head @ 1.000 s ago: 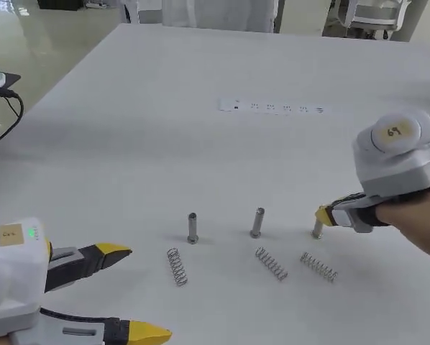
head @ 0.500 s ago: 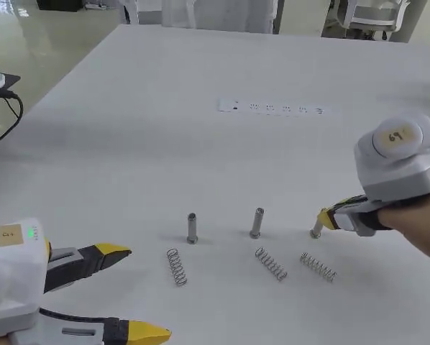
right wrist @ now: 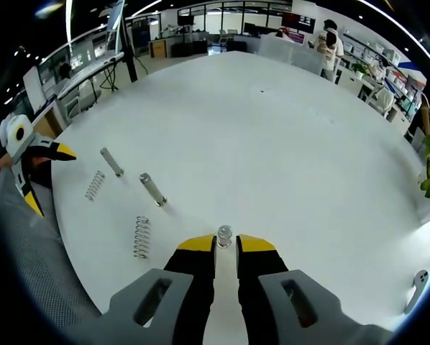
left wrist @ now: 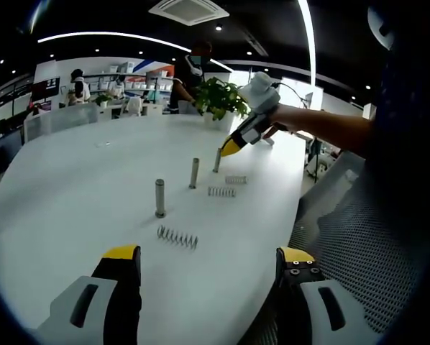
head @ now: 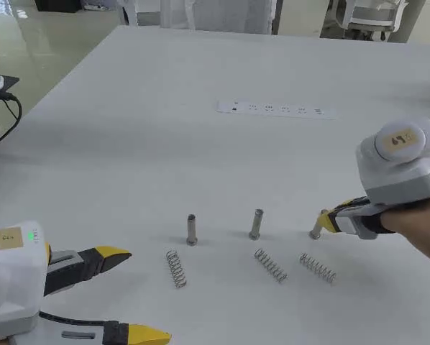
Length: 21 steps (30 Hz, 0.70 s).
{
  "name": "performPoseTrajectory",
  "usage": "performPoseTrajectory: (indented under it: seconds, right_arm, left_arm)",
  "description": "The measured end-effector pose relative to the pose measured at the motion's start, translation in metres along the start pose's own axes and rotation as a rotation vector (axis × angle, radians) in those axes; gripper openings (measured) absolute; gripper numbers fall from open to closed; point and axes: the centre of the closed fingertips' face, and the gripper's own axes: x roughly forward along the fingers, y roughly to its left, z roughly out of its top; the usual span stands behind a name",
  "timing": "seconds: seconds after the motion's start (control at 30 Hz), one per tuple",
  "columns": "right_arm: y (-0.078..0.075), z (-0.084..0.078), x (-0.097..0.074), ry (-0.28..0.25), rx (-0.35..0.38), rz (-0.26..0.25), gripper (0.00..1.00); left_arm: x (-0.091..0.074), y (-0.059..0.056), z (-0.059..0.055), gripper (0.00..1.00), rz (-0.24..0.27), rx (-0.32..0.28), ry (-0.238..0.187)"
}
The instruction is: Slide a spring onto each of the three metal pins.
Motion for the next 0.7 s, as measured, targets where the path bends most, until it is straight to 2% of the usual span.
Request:
performPoseTrajectory:
  seconds: [0.33, 0.5, 0.7]
  right_arm:
    - [0.010, -0.019, -0.004, 0.036, -0.013, 0.021, 0.09]
    - [0.021, -0.019, -0.007, 0.034, -0.011, 0.075, 0.11]
    - [0.035, -0.022, -0.007, 0.071, -0.061, 0.121, 0.11]
  left_arm:
    - [0.000, -0.001, 0.000, 0.73, -0.002, 0.001, 0.000]
    - [0.000, -0.001, 0.000, 0.73, -0.002, 0.003, -0.002]
    - [0.000, -0.001, 0.000, 0.73, -0.003, 0.003, -0.004]
